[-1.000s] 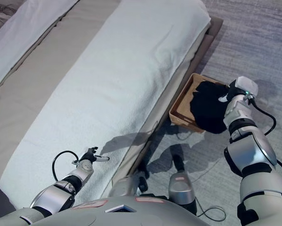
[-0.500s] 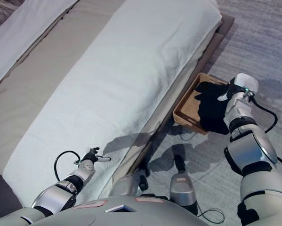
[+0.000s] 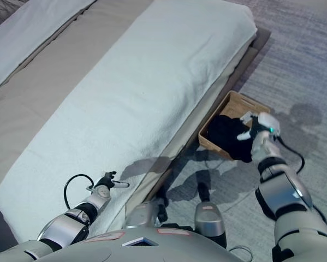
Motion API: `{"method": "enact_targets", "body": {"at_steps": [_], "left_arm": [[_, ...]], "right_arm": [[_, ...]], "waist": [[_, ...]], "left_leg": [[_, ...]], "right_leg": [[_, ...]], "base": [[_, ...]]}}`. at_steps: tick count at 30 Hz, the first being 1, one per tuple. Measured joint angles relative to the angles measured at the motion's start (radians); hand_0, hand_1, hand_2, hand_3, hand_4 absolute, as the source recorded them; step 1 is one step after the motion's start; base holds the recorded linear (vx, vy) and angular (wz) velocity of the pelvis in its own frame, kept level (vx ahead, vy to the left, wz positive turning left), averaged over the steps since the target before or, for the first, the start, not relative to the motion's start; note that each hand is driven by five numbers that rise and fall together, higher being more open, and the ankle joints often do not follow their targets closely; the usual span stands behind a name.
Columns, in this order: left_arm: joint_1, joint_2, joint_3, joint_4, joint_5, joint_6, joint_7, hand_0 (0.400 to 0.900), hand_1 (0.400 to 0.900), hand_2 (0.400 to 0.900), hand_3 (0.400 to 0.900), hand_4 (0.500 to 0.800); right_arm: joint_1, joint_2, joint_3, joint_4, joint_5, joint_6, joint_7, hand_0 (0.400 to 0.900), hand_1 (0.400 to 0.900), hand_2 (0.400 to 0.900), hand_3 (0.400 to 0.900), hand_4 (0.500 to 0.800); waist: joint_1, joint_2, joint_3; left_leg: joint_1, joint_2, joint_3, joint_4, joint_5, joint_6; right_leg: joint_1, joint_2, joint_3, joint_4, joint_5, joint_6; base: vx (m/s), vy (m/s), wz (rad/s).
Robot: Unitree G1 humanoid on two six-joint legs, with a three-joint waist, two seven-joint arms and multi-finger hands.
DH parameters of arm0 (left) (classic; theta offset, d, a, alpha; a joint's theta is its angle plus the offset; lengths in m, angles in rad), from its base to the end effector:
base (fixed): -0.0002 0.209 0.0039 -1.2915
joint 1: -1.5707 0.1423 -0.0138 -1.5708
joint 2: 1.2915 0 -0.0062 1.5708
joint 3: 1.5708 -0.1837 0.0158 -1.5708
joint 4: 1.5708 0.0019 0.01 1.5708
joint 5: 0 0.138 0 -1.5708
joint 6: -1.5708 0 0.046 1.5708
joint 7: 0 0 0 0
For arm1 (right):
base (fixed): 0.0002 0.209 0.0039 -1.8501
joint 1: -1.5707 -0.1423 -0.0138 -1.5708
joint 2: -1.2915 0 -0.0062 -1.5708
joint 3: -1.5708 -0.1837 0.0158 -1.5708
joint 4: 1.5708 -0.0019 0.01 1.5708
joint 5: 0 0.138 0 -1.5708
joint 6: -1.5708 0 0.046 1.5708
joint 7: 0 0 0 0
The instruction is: Put the clothes on the bed into the basket.
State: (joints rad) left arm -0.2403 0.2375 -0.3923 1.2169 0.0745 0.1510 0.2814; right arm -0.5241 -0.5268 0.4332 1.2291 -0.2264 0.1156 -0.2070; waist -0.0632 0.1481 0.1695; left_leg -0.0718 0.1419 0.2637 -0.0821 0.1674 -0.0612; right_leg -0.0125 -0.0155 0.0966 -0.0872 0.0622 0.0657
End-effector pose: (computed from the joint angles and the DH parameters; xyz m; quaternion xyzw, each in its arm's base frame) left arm 0.1509 0.2034 -0.0963 0.3450 0.4883 0.0213 0.8013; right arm 0.2392 -0.2857 -0.0109 -0.4994 0.3571 -0.0738 0.7859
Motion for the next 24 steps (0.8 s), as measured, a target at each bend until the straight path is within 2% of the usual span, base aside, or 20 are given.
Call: {"method": "enact_targets", "body": {"at_steps": [3,6,7,11,17,24], "left_arm": [[0.012,0.002,0.034,0.001,0.011,0.006,-0.008,0.900,0.900,0.900,0.900,0.800],[0.028,0.008,0.042,0.000,0.022,0.008,-0.010,0.900,0.900,0.900,0.900,0.800],[0.036,0.010,0.050,-0.001,0.031,0.010,-0.011,0.900,0.900,0.900,0.900,0.800],[0.061,0.015,0.061,-0.004,0.044,0.009,-0.024,0.900,0.900,0.900,0.900,0.800],[0.090,0.008,0.052,-0.008,0.080,0.006,-0.051,0.900,0.900,0.900,0.900,0.800],[0.105,-0.005,0.013,0.006,0.089,0.005,-0.097,0.900,0.900,0.900,0.900,0.800]], "right_arm": [[0.138,0.041,-0.109,-0.006,0.037,0.002,-0.006,0.900,0.900,0.900,0.900,0.800],[0.276,0.073,-0.181,0.006,0.076,0.012,-0.007,0.900,0.900,0.900,0.900,0.800],[0.327,0.085,-0.216,0.012,0.092,0.010,-0.010,0.900,0.900,0.900,0.900,0.800],[0.428,0.121,-0.291,0.051,0.162,0.008,-0.020,0.900,0.900,0.900,0.900,0.800],[0.568,0.174,-0.346,0.136,0.248,0.003,-0.004,0.900,0.900,0.900,0.900,0.800],[0.584,0.214,-0.352,0.231,0.258,0.015,0.065,0.900,0.900,0.900,0.900,0.800]], "waist": [[-0.017,-0.022,-0.003],[-0.019,-0.045,-0.018],[-0.040,-0.055,-0.027],[-0.069,-0.075,-0.048],[-0.074,-0.076,-0.091],[-0.073,-0.066,-0.123]], "left_leg": [[0.028,-0.001,-0.001,0.000,-0.010,-0.004],[0.063,-0.001,0.013,-0.003,-0.037,-0.006],[0.069,-0.001,0.020,-0.002,-0.047,-0.015],[0.093,-0.003,0.043,-0.011,-0.058,-0.008],[0.126,-0.004,0.070,-0.011,-0.075,-0.015],[0.128,-0.004,0.070,-0.011,-0.077,-0.016]], "right_leg": [[0.029,-0.002,-0.001,0.000,-0.005,-0.007],[0.050,-0.003,0.010,-0.002,-0.019,-0.023],[0.050,-0.004,0.017,-0.003,-0.021,-0.021],[0.063,-0.008,0.038,-0.003,-0.024,-0.019],[0.081,-0.010,0.065,-0.003,-0.029,-0.016],[0.084,-0.012,0.063,-0.003,-0.031,-0.014]], "base": [[0.00,0.049,-0.11],[-0.01,0.046,-0.20],[-0.01,0.058,-0.28],[-0.01,0.063,-0.20],[-0.01,0.037,-0.08],[0.00,0.002,0.00]]}}
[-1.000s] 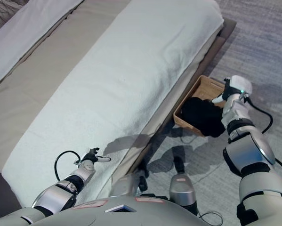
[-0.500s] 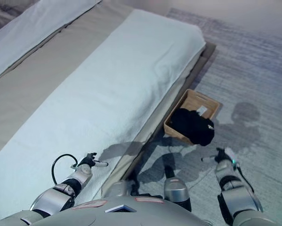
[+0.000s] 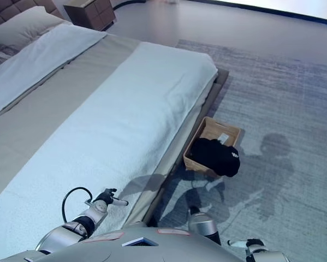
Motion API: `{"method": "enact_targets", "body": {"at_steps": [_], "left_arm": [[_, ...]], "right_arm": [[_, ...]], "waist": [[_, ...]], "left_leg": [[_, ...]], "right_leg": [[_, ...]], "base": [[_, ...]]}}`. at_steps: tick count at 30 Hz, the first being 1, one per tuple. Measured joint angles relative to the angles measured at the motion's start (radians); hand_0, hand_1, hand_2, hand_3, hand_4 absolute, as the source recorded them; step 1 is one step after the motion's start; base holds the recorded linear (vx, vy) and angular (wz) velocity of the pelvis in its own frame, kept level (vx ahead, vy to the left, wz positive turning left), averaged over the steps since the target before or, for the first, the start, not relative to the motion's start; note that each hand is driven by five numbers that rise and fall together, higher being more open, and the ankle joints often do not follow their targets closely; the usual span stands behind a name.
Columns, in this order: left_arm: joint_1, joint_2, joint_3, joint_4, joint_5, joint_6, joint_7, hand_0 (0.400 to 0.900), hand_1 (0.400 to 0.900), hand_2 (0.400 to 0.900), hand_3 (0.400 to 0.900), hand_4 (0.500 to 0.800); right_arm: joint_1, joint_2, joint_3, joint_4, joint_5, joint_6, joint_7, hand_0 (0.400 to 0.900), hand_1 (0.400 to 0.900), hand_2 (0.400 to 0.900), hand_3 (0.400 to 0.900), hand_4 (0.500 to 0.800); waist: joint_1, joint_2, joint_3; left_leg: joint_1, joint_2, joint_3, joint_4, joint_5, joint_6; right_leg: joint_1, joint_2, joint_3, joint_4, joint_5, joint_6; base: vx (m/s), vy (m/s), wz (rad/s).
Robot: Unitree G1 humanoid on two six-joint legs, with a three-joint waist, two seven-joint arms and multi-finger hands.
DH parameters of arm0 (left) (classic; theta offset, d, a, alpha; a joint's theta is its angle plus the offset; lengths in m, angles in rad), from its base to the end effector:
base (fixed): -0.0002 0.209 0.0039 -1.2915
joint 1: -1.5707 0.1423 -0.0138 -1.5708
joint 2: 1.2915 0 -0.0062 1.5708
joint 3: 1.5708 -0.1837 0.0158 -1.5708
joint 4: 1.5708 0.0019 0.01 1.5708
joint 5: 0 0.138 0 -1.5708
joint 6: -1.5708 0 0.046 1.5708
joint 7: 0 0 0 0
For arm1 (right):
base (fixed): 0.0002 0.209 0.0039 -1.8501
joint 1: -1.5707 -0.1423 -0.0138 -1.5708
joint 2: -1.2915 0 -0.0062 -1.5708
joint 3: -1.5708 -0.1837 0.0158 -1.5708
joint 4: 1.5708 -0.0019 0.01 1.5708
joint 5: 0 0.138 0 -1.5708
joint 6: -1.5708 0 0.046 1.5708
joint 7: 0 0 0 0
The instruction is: Put the clothes on the bed into the basket.
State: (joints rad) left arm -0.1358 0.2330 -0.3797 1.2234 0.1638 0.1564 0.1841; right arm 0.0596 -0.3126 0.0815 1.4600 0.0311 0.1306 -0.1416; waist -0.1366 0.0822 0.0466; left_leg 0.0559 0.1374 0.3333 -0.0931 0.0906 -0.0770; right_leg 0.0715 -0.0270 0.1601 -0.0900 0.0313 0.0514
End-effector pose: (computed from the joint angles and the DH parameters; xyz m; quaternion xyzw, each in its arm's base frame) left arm 0.1130 0.2074 -0.1095 0.3445 0.5442 -0.0391 0.7640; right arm 0.0015 -0.2599 -0.1137 -0.1737 0.7181 -0.1414 0.6589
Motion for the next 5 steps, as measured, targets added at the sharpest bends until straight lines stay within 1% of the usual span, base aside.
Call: {"method": "enact_targets", "body": {"at_steps": [2,5], "left_arm": [[0.000,-0.001,-0.010,0.010,0.007,0.000,-0.004,0.900,0.900,0.900,0.900,0.800],[0.000,-0.002,-0.010,0.025,0.019,-0.001,-0.010,0.900,0.900,0.900,0.900,0.800]], "right_arm": [[-0.004,0.000,0.001,0.000,-0.005,0.000,0.005,0.900,0.900,0.900,0.900,0.800],[-0.018,0.000,0.003,-0.011,-0.006,-0.002,0.010,0.900,0.900,0.900,0.900,0.800]], "waist": [[0.000,0.001,-0.011],[0.002,-0.003,-0.018]], "left_leg": [[0.000,-0.001,-0.001,0.000,0.000,0.000],[0.000,0.000,-0.001,0.000,0.000,-0.001]], "right_leg": [[0.000,-0.001,0.000,0.000,0.000,0.000],[0.000,0.000,-0.001,0.000,0.000,0.000]], "base": [[-0.04,0.015,-0.05],[-0.03,0.006,-0.03]]}}
